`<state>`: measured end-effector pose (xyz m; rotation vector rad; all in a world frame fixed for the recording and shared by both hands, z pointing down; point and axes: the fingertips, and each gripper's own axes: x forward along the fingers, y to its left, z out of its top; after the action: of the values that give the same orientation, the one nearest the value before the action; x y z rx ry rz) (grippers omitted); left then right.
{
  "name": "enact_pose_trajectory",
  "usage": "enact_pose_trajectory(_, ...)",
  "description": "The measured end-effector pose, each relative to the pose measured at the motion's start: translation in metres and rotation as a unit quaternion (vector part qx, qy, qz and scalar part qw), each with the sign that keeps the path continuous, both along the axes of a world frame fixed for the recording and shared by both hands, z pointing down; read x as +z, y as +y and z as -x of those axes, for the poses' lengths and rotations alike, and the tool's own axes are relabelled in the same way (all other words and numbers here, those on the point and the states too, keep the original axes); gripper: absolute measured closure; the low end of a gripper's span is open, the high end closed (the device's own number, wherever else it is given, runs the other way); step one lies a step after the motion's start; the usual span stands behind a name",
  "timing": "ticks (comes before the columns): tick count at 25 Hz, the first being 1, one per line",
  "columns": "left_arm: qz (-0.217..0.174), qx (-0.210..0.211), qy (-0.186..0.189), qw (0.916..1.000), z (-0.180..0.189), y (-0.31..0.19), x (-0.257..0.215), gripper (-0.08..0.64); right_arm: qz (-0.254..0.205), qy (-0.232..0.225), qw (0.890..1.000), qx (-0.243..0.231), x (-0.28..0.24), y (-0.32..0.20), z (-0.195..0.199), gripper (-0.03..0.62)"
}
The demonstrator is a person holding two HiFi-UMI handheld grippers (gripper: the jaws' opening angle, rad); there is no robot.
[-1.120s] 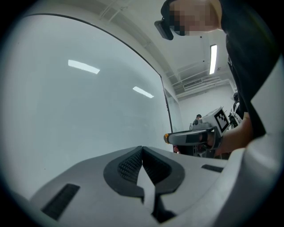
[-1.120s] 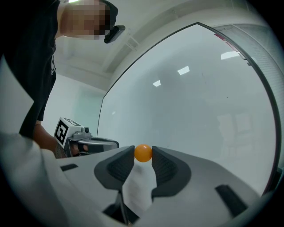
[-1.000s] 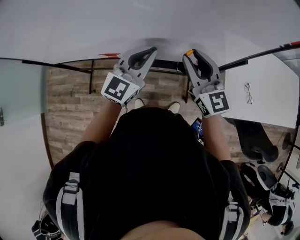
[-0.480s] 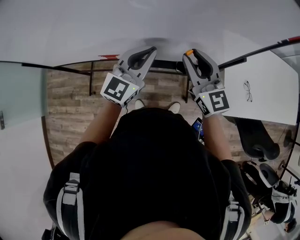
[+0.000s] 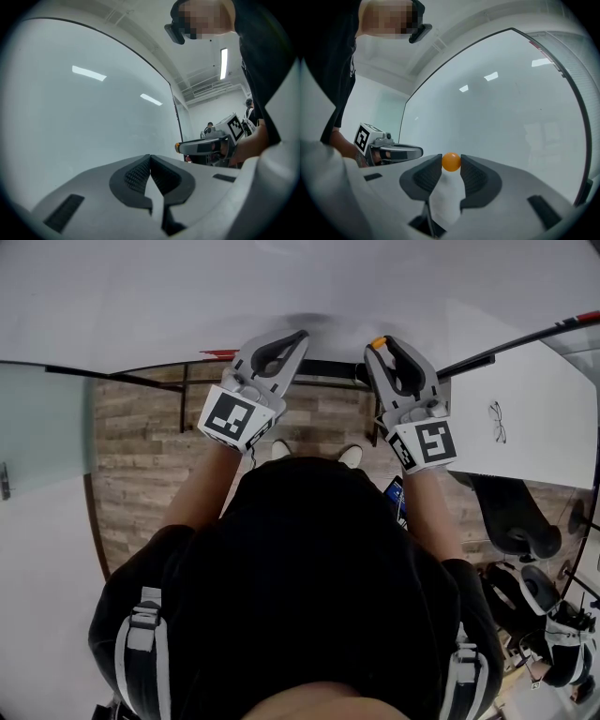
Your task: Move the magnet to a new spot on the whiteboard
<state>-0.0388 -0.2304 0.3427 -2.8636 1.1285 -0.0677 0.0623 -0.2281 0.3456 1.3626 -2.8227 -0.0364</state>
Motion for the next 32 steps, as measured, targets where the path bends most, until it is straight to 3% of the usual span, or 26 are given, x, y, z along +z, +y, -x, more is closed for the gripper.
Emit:
enact_pose_trajectory(12,-0.013,-0.010,0.007,0.9998,0.050,-0.001,-0.011,0.555,-0.015,0.002,0.999,0.030,-0.018,-0.002,0.050,0.472)
enact_pose_trajectory(32,-0.022,-0.008,0.009,0.9997,0.151,-0.015,-0.007,0.555,-0.012,0.006,0.992,0.122,-0.015,-0.029,0.134,0.471)
